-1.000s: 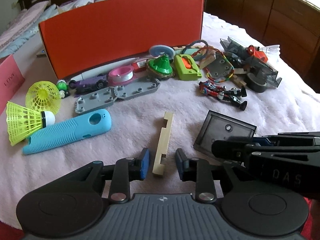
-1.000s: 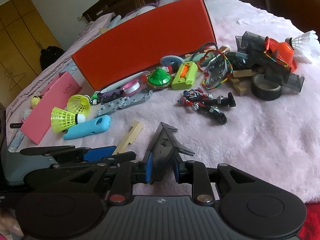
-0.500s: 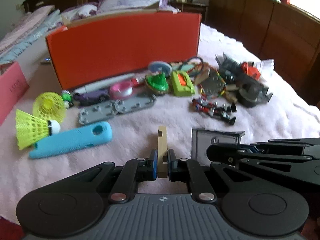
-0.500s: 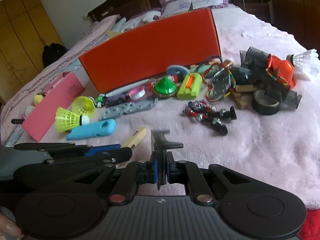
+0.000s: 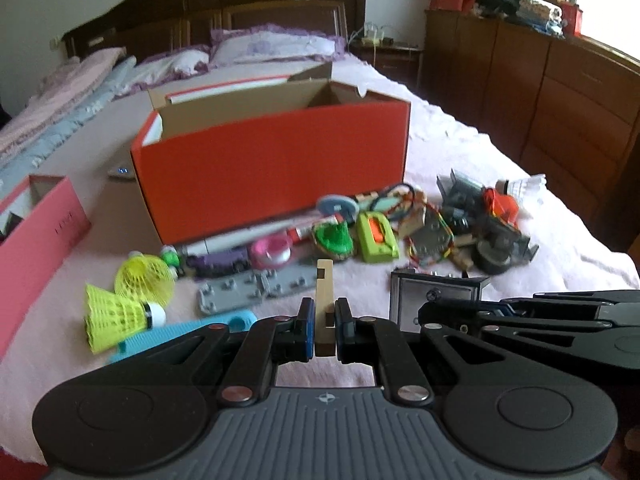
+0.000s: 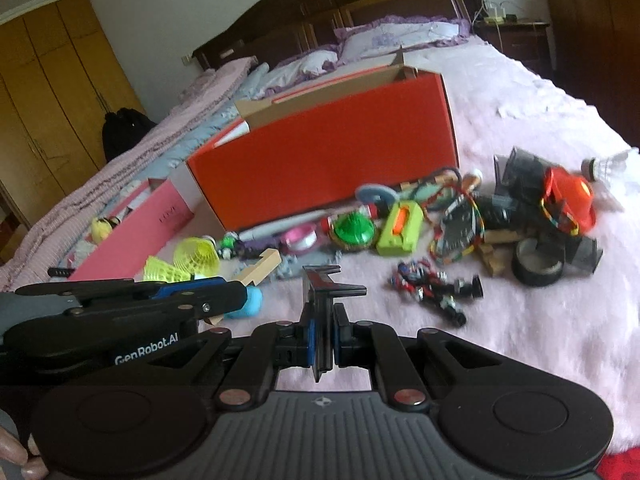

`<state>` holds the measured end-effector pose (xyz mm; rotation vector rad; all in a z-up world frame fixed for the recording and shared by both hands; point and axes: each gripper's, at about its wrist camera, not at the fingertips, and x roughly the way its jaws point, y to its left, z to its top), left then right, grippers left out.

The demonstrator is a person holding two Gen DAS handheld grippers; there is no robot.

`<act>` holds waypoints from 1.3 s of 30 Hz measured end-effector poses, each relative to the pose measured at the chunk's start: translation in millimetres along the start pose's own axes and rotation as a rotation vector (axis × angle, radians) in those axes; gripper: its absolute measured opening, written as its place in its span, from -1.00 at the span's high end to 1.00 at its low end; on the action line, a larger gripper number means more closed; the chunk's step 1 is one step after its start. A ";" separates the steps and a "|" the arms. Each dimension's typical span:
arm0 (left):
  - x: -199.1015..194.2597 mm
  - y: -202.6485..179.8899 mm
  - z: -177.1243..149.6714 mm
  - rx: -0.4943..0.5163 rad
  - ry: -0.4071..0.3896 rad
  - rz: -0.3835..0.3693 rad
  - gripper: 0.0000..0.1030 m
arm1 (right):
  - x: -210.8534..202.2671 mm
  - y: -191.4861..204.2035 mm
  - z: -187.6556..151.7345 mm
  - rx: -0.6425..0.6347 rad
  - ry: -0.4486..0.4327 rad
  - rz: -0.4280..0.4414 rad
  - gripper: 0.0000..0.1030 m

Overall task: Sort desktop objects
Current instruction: 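Lift the wooden stick and grey tray and carry them toward the red box, then open both grippers over the red box to drop stick and tray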

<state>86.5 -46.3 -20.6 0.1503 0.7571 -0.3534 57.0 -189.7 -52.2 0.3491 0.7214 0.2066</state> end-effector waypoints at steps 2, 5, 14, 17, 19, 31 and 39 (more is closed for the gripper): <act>-0.4 0.9 6.7 -0.001 -0.009 0.005 0.77 | -1.6 2.1 7.5 -0.013 -0.013 0.002 0.83; -0.4 2.8 17.4 0.000 -0.028 0.016 0.77 | -2.4 5.7 21.3 -0.035 -0.035 0.007 0.83; 3.5 12.9 50.2 0.015 -0.099 0.050 0.77 | 2.1 15.6 64.8 -0.088 -0.102 0.016 0.83; 8.7 16.9 65.0 0.027 -0.128 0.066 0.77 | 7.0 18.0 83.8 -0.110 -0.129 0.017 0.83; 13.4 19.9 76.6 0.036 -0.148 0.078 0.78 | 11.2 20.1 98.1 -0.127 -0.148 0.016 0.83; 58.6 43.2 165.9 0.058 -0.232 0.140 0.77 | 68.3 32.1 207.4 -0.161 -0.221 0.010 0.83; 84.6 49.4 159.1 0.046 -0.162 0.108 0.08 | 120.8 34.2 234.2 -0.155 -0.177 -0.047 0.44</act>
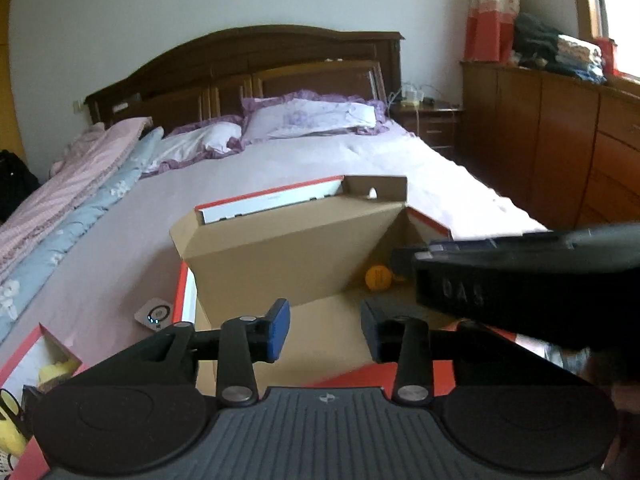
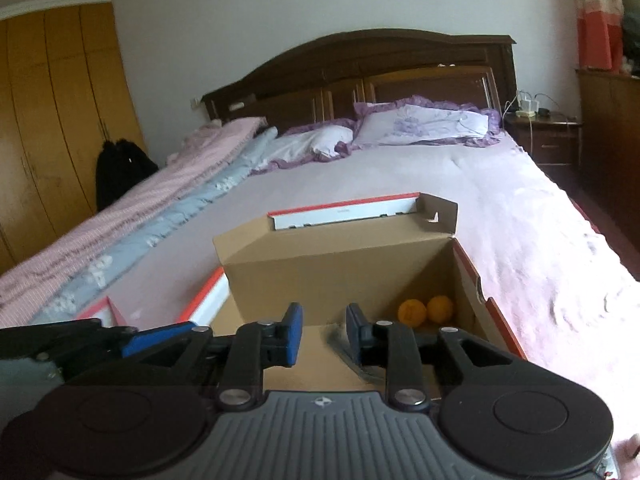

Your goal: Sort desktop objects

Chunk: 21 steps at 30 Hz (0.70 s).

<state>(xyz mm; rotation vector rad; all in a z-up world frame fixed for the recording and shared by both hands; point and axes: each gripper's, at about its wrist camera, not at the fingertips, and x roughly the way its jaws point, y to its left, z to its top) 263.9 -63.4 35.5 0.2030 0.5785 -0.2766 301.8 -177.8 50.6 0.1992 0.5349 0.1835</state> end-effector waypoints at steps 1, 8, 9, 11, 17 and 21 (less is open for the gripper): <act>-1.6 -0.7 -9.1 0.003 0.008 -0.008 0.04 | -1.0 0.1 -4.9 -0.008 -0.006 0.002 0.35; -25.4 -9.2 -83.0 -0.029 0.083 -0.047 0.02 | -31.5 -5.8 -53.1 0.002 -0.025 0.002 0.25; -29.1 -11.5 -93.8 -0.035 0.097 -0.055 0.02 | -37.8 -7.2 -61.0 0.011 -0.021 0.005 0.25; -33.4 -18.1 -114.2 -0.030 0.125 -0.061 0.02 | -47.6 -10.1 -77.3 0.031 -0.003 0.011 0.24; -26.8 -32.2 -154.2 -0.031 0.223 -0.090 0.02 | -74.7 -12.9 -130.4 0.057 0.059 -0.007 0.24; -23.1 -31.5 -167.5 -0.058 0.265 -0.093 0.02 | -88.0 -16.7 -161.3 0.109 0.097 -0.008 0.24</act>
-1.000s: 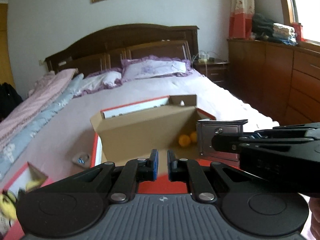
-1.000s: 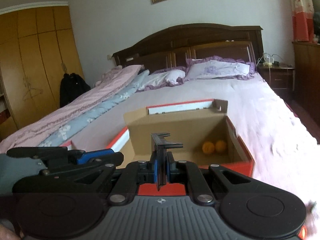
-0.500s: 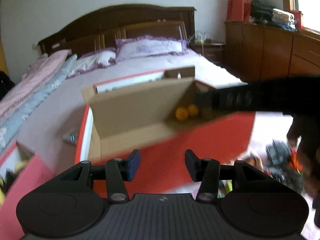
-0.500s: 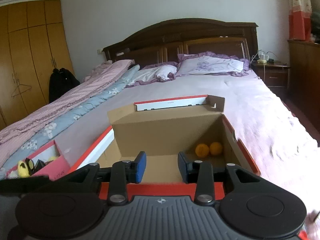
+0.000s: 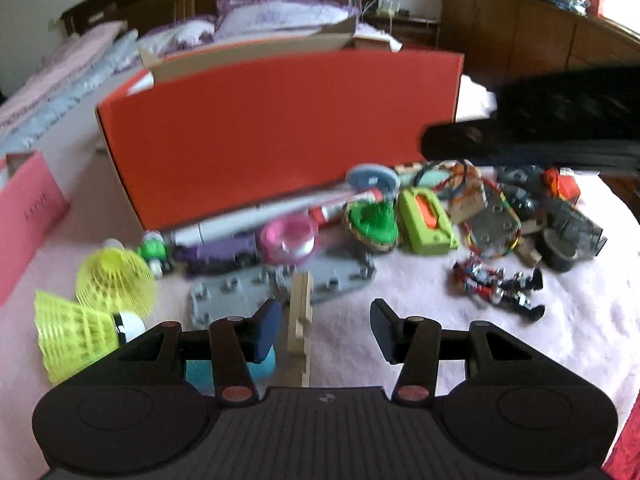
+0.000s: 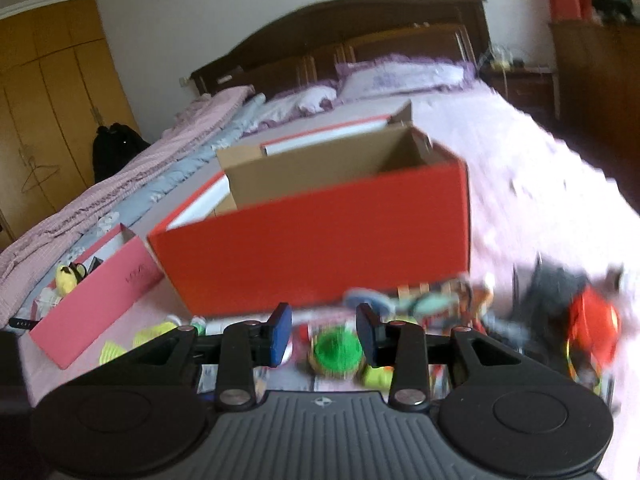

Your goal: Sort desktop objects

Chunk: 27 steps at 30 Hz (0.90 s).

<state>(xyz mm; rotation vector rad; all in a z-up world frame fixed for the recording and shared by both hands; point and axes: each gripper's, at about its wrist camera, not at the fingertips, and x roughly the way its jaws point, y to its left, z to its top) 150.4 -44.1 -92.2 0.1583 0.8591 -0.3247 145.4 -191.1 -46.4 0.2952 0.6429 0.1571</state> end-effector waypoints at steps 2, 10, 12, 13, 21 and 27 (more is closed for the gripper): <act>5.2 1.8 -2.9 -0.006 0.016 -0.001 0.03 | -1.0 -3.2 -12.4 0.015 0.020 -0.004 0.23; 17.0 7.2 -8.4 -0.029 0.041 -0.023 0.63 | 0.8 -9.9 -34.1 0.051 0.048 -0.020 0.23; 14.3 8.6 -8.7 -0.030 0.036 -0.021 0.74 | 1.2 -10.6 -36.6 0.056 0.049 -0.021 0.23; 12.8 9.4 -8.7 -0.031 0.035 -0.019 0.76 | 2.0 -10.6 -35.8 0.057 0.050 -0.022 0.23; -14.5 13.6 11.6 -0.038 -0.047 0.011 0.76 | -1.5 -14.0 -33.6 0.072 0.056 -0.024 0.23; -28.2 15.2 33.7 -0.022 -0.111 0.027 0.76 | -0.8 -17.2 -35.3 0.085 0.064 -0.020 0.23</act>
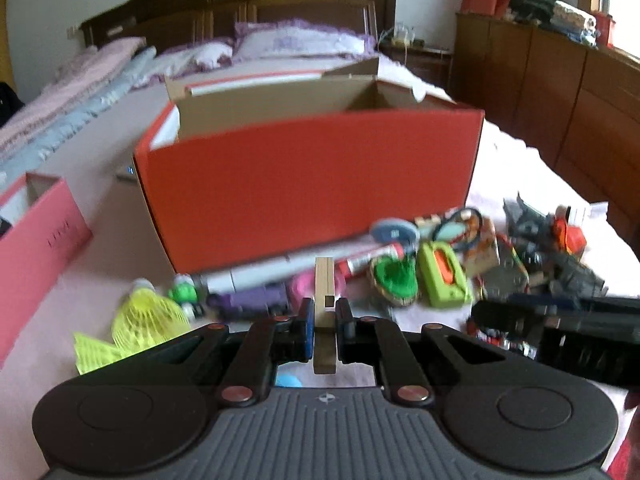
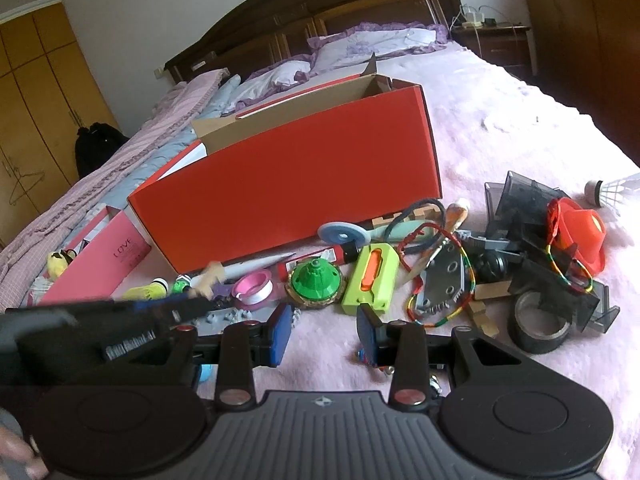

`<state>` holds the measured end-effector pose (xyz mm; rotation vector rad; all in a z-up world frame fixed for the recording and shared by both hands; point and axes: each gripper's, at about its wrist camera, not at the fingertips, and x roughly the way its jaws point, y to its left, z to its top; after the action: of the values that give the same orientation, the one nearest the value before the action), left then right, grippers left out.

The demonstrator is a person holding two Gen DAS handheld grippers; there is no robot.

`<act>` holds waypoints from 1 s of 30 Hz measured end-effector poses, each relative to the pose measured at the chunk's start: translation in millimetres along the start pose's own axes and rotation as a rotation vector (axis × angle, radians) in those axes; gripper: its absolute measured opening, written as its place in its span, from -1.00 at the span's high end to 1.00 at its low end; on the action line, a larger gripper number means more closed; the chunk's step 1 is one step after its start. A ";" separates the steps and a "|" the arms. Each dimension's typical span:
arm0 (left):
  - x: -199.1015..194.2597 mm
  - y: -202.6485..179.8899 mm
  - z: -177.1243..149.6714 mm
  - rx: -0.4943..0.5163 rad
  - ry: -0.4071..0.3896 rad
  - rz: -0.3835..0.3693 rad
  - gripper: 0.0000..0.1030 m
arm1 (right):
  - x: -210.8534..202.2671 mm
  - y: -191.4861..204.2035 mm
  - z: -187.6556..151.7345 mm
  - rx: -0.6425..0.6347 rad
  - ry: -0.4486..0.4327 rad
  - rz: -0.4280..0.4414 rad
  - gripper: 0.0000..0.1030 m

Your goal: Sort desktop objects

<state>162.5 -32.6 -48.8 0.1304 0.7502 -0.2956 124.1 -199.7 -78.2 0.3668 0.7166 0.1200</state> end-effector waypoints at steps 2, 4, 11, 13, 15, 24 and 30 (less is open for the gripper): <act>-2.5 -0.8 4.8 0.006 -0.014 0.003 0.76 | 0.1 -0.4 -0.7 0.004 0.002 0.002 0.23; -5.0 -2.2 10.5 0.019 -0.032 0.006 0.76 | 0.5 -0.4 -0.9 0.006 0.003 0.004 0.23; -14.2 -2.5 68.4 0.091 -0.158 0.033 0.76 | 2.2 -0.7 -4.6 0.015 0.016 0.008 0.22; -10.6 -2.6 99.1 0.124 -0.204 0.048 0.76 | 3.0 -0.7 -6.7 0.019 0.021 0.008 0.22; 4.6 -0.1 131.1 0.131 -0.193 0.048 0.65 | 2.9 -0.5 -9.3 0.024 0.025 0.008 0.22; 36.7 13.6 117.7 0.108 -0.116 0.100 -0.23 | -5.3 -12.1 -22.2 0.044 0.039 -0.003 0.21; 27.9 18.0 49.4 0.098 -0.030 0.079 -0.23 | -7.3 -23.9 -25.9 0.068 0.040 -0.017 0.21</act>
<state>219.6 -32.5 -31.9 0.2473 0.6987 -0.2586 101.1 -216.2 -100.5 0.4245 0.7645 0.0867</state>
